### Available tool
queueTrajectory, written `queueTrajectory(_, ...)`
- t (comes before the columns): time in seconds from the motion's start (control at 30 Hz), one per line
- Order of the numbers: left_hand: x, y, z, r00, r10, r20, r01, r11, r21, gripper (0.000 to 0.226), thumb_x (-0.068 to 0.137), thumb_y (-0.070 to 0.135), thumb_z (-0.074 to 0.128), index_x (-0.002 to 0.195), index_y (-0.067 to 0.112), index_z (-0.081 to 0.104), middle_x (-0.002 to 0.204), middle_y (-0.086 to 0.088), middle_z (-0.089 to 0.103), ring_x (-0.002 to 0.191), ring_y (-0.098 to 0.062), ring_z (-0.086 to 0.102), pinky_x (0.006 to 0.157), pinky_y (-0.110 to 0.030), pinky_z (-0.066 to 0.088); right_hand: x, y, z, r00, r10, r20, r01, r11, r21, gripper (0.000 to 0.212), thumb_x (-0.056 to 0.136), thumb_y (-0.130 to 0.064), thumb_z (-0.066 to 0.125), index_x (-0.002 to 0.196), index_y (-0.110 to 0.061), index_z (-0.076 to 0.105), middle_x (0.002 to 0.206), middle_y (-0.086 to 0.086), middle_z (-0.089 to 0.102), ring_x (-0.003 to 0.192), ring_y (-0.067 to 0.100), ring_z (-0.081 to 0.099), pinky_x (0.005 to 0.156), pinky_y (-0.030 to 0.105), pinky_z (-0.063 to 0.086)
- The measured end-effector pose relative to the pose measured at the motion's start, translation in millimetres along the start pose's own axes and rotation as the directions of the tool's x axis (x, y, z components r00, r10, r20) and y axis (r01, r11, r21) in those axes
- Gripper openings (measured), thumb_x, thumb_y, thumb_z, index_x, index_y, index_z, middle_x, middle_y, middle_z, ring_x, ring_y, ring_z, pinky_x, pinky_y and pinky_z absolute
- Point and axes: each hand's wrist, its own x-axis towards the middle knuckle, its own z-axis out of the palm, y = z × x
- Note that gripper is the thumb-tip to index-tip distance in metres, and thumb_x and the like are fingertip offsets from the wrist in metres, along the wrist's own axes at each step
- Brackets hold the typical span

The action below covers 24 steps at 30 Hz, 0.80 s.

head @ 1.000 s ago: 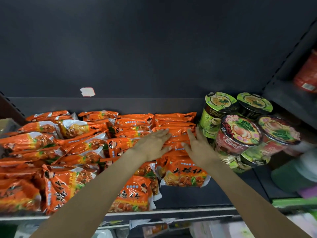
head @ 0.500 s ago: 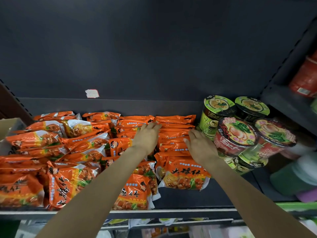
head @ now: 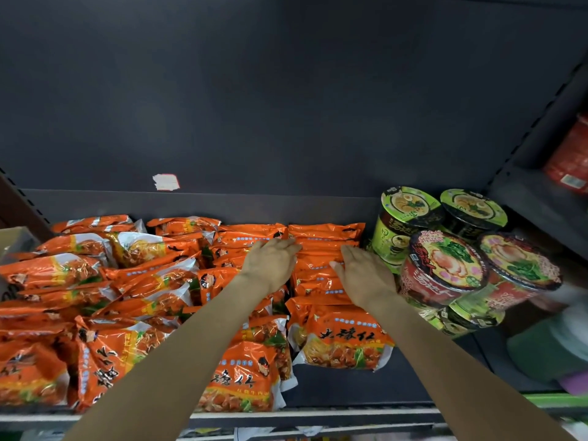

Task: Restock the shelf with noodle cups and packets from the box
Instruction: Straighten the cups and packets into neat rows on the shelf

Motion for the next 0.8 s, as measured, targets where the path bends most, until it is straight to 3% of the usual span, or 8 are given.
queueTrajectory(0.17, 3.9, -7.3, -6.5, 0.976, -0.094, -0.198, 0.064, 0.986, -0.153, 0.035, 0.098, 0.029, 0.043, 0.132, 0.022, 0.049, 0.136, 0.001, 0.051, 0.126, -0.02, 0.041, 0.103, -0.036, 0.032, 6.7, -2.6, -4.2, 0.992, 0.091, -0.083, -0.091, 0.996, 0.003, 0.056, 0.1, -0.045, 0.024, 0.145, -0.011, 0.026, 0.145, 0.006, 0.036, 0.132, 0.023, 0.036, 0.109, 0.036, 0.029)
queueTrajectory(0.27, 12.0, -10.8, -10.4, 0.956, -0.041, -0.292, -0.022, 0.977, -0.211, 0.035, 0.097, 0.025, 0.046, 0.132, 0.019, 0.049, 0.134, 0.0, 0.05, 0.124, -0.018, 0.042, 0.103, -0.032, 0.035, 16.9, -4.2, -8.7, 0.986, 0.073, -0.15, -0.064, 0.996, 0.06, 0.056, 0.1, -0.043, 0.03, 0.146, -0.012, 0.026, 0.148, 0.007, 0.03, 0.136, 0.023, 0.028, 0.113, 0.037, 0.024)
queueTrajectory(0.37, 26.0, -7.6, -8.7, 0.981, 0.047, -0.188, -0.084, 0.978, -0.191, 0.046, 0.1, 0.03, 0.037, 0.145, 0.021, 0.032, 0.153, 0.001, 0.028, 0.141, -0.018, 0.024, 0.114, -0.034, 0.024, 32.7, -7.1, -7.1, 0.995, -0.031, -0.095, 0.039, 0.995, 0.088, 0.062, 0.1, -0.045, 0.028, 0.15, -0.012, 0.012, 0.158, 0.006, 0.009, 0.146, 0.02, 0.007, 0.118, 0.036, 0.008)
queueTrajectory(0.5, 37.8, -11.5, -3.3, 1.0, 0.027, 0.016, -0.026, 0.999, -0.036, 0.047, 0.102, 0.035, 0.026, 0.148, 0.024, 0.023, 0.158, 0.003, 0.014, 0.146, -0.016, 0.01, 0.116, -0.039, 0.015, 43.6, -6.2, -2.8, 0.999, 0.028, 0.029, -0.03, 0.997, 0.069, 0.068, 0.098, -0.053, 0.018, 0.151, -0.012, 0.006, 0.159, 0.003, 0.004, 0.146, 0.016, 0.005, 0.118, 0.035, 0.002)
queueTrajectory(0.67, 33.3, -9.0, -5.1, 0.997, 0.014, -0.076, -0.027, 0.985, -0.17, 0.044, 0.1, 0.033, 0.037, 0.143, 0.025, 0.035, 0.155, 0.004, 0.024, 0.145, -0.014, 0.015, 0.115, -0.036, 0.015, 39.7, -6.3, -6.6, 0.999, 0.05, -0.012, -0.048, 0.994, 0.099, 0.067, 0.098, -0.052, 0.025, 0.15, -0.012, 0.015, 0.158, 0.005, 0.014, 0.144, 0.02, 0.016, 0.119, 0.037, 0.011)
queueTrajectory(0.73, 22.3, -7.8, -3.8, 0.975, 0.056, -0.216, -0.107, 0.967, -0.23, 0.039, 0.098, 0.032, 0.044, 0.136, 0.025, 0.046, 0.147, 0.005, 0.038, 0.139, -0.015, 0.027, 0.111, -0.033, 0.021, 29.5, -4.6, -10.3, 0.998, 0.018, -0.057, -0.008, 0.986, 0.165, 0.062, 0.098, -0.047, 0.032, 0.149, -0.014, 0.019, 0.157, 0.005, 0.014, 0.144, 0.021, 0.016, 0.118, 0.036, 0.015)
queueTrajectory(0.8, 9.2, -7.5, -2.9, 0.965, 0.097, -0.242, -0.175, 0.929, -0.327, 0.036, 0.094, 0.037, 0.05, 0.128, 0.024, 0.054, 0.134, 0.005, 0.048, 0.128, -0.015, 0.039, 0.107, -0.031, 0.032, 11.8, -0.9, -14.6, 0.998, -0.021, -0.06, 0.035, 0.969, 0.244, 0.059, 0.098, -0.044, 0.037, 0.148, -0.018, 0.021, 0.156, 0.003, 0.015, 0.143, 0.021, 0.014, 0.116, 0.037, 0.019)
